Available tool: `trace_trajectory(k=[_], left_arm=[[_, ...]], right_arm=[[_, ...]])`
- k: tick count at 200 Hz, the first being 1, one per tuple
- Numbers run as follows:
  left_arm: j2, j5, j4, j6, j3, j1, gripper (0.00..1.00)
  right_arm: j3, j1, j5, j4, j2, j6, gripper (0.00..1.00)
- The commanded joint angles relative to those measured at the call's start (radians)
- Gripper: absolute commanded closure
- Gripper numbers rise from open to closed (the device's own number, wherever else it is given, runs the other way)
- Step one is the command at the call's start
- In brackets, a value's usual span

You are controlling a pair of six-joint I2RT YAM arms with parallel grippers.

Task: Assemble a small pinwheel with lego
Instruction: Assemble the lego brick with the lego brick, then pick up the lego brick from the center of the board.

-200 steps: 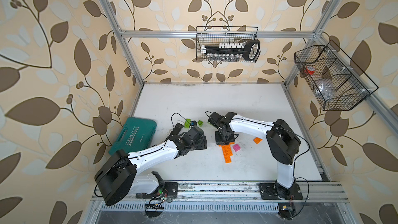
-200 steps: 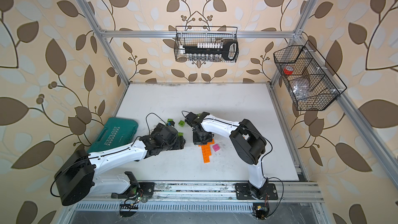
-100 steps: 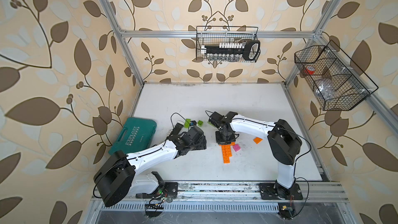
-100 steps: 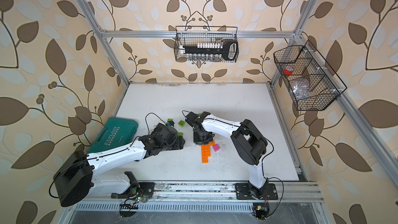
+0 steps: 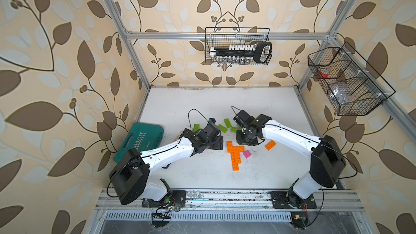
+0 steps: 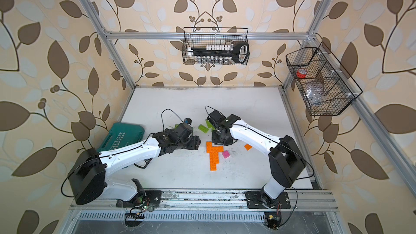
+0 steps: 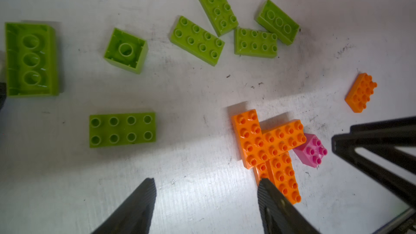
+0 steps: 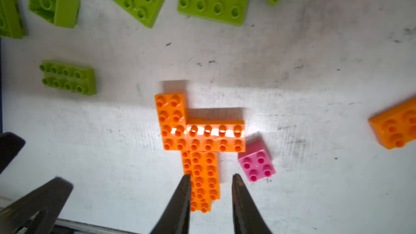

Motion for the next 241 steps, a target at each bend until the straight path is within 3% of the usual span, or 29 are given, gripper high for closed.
trace_trajectory(k=[1, 86, 135, 188, 241], left_arm=[[0.099, 0.015, -0.037, 0.141, 0.130, -0.055, 0.26], [0.544, 0.082, -0.157, 0.331, 0.634, -0.220, 0.23], [0.757, 0.085, -0.247, 0.411, 0.916, -0.271, 0.19], [0.943, 0.077, -0.303, 0.483, 1.171, -0.286, 0.20], [1.055, 0.069, -0.306, 0.523, 1.299, -0.288, 0.25]], right_arm=[[-0.092, -0.118, -0.018, 0.019, -0.098, -0.021, 0.67], [-0.300, -0.620, -0.138, 0.035, -0.214, -0.121, 0.54], [-0.232, -0.671, -0.144, 0.027, -0.118, -0.194, 0.48], [-0.257, -0.891, -0.351, 0.051, -0.114, -0.205, 0.49], [-0.286, -0.987, -0.376, 0.046, -0.166, -0.202, 0.49]])
